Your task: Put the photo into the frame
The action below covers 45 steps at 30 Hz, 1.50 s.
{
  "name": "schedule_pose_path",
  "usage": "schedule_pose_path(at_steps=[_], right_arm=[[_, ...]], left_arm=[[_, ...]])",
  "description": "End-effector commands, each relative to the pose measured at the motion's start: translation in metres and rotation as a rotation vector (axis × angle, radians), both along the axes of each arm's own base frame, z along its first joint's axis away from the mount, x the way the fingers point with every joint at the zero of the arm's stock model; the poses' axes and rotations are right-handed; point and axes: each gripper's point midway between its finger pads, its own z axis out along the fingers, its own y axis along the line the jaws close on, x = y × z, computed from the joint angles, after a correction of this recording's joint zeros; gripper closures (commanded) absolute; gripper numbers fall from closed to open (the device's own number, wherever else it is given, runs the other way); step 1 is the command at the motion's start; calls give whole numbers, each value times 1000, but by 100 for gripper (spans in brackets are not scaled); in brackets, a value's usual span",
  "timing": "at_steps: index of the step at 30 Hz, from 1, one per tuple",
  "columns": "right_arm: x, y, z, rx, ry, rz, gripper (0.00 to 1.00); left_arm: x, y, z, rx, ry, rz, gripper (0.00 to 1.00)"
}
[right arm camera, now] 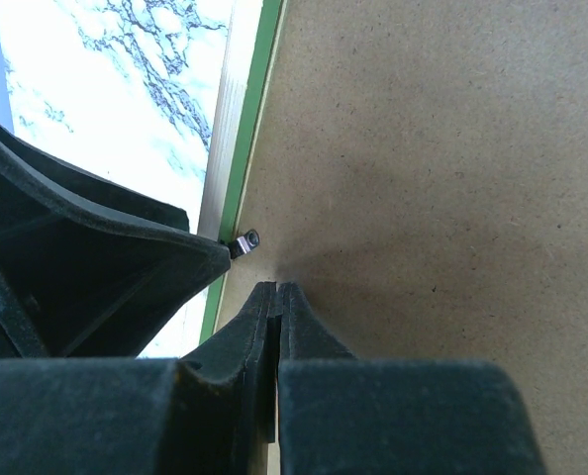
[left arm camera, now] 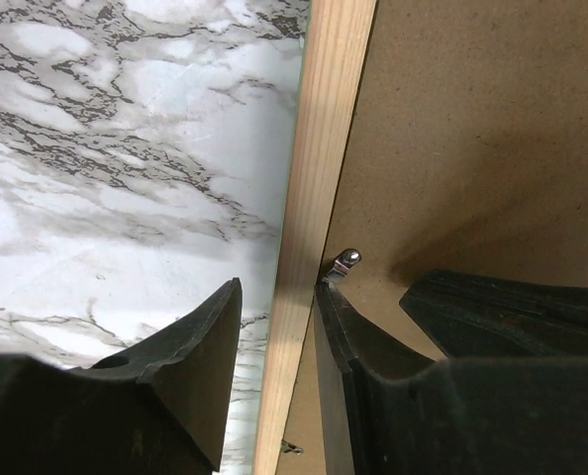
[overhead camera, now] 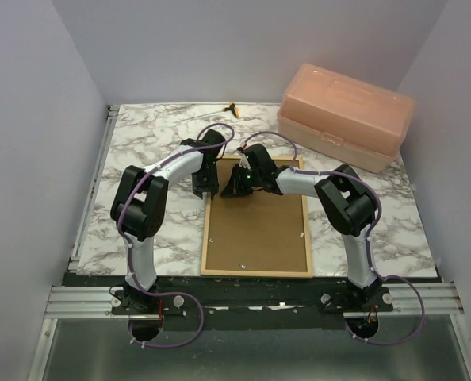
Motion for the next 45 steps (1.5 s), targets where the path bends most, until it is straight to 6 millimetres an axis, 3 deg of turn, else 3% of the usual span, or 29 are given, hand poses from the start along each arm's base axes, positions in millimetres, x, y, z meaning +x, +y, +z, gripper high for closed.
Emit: schedule_pose_path(at_steps=[1,11,26,29,33,38,40,45], right_arm=[[-5,-7,-7,-11,21,1,99],[-6,-7,-10,-14,38,10,99],[-9,-6,-15,-13,50,26,99],[-10,-7,-18,-20,49,26,99],[-10,-8,-19,-23,47,27,99],[-11,-7,-18,-12,48,30,99],[-11,-7,-18,-8,49,33,99],[-12,-7,-18,-7,47,34,99]], left_arm=[[3,11,-8,93,27,10,64],[-15,17,-25,222,146,-32,66],[-20,18,-34,274,240,-8,100],[-19,18,-31,268,229,-15,100],[-14,8,-16,140,147,-30,89],[-2,-7,26,-31,0,-38,61],[4,-10,41,-95,-48,-32,55],[10,-13,57,-199,-89,-24,51]])
